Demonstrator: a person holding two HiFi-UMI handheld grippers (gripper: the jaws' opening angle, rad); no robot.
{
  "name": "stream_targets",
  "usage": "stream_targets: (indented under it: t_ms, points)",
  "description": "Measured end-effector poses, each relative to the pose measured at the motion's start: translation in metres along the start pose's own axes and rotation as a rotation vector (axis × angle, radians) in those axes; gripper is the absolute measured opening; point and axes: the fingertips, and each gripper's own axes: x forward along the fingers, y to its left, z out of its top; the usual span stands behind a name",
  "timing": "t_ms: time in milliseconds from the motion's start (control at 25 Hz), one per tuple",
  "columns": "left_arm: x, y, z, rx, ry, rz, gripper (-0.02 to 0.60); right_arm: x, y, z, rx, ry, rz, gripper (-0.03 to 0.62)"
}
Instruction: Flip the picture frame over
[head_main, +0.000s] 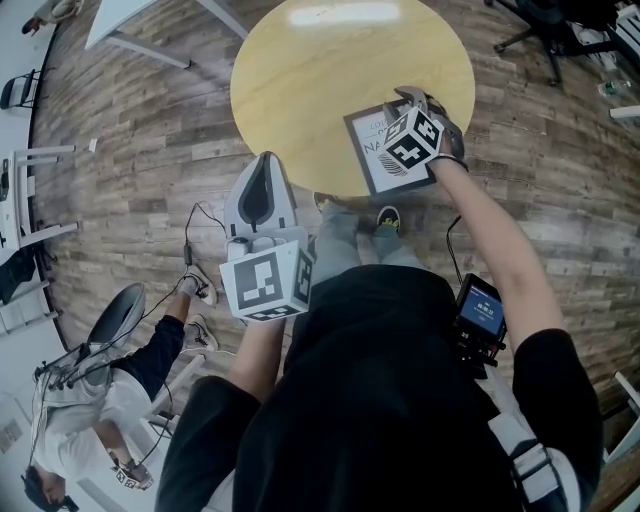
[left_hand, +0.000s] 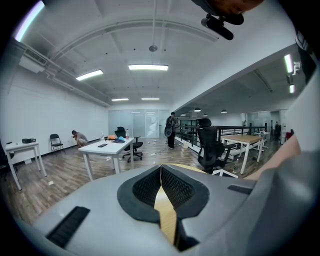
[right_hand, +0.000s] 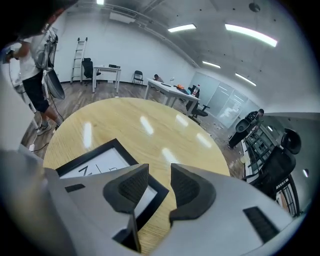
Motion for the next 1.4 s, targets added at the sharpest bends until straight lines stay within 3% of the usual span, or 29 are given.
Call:
stream_targets:
  t_ms: [240, 440, 680, 760, 840, 960, 1080, 1400]
  points:
    - [0.000, -0.007, 0.007, 0.017, -0.031, -0.038, 0.023, -0.027, -0.005, 0.029, -0.070, -0.075, -0.043, 0.130]
    - [-0.001, -0.019, 0.019, 0.016, -0.050, -0.069, 0.023, -0.078, -0.021, 0.068, -0.113, -0.218, -0.123, 0.129]
    - [-0.006, -0.044, 0.038, 0.005, -0.089, -0.136, 0.023, -0.179, -0.041, 0.106, 0.004, -0.412, -0.185, 0.123]
    - [-0.011, -0.056, 0.044, 0.001, -0.103, -0.165, 0.023, -0.217, -0.044, 0.114, 0.049, -0.478, -0.192, 0.087]
    - [-0.015, -0.071, 0.051, -0.003, -0.117, -0.199, 0.023, -0.252, -0.046, 0.119, 0.115, -0.545, -0.167, 0.037]
    - [-0.020, -0.093, 0.059, -0.004, -0.129, -0.250, 0.023, -0.290, -0.042, 0.110, 0.281, -0.626, -0.082, 0.018]
    - [-0.025, -0.112, 0.060, 0.001, -0.131, -0.286, 0.023, -0.309, -0.035, 0.089, 0.364, -0.658, -0.055, 0.018]
    - [-0.029, -0.126, 0.059, 0.014, -0.134, -0.289, 0.023, -0.323, -0.036, 0.068, 0.397, -0.666, -0.068, 0.018]
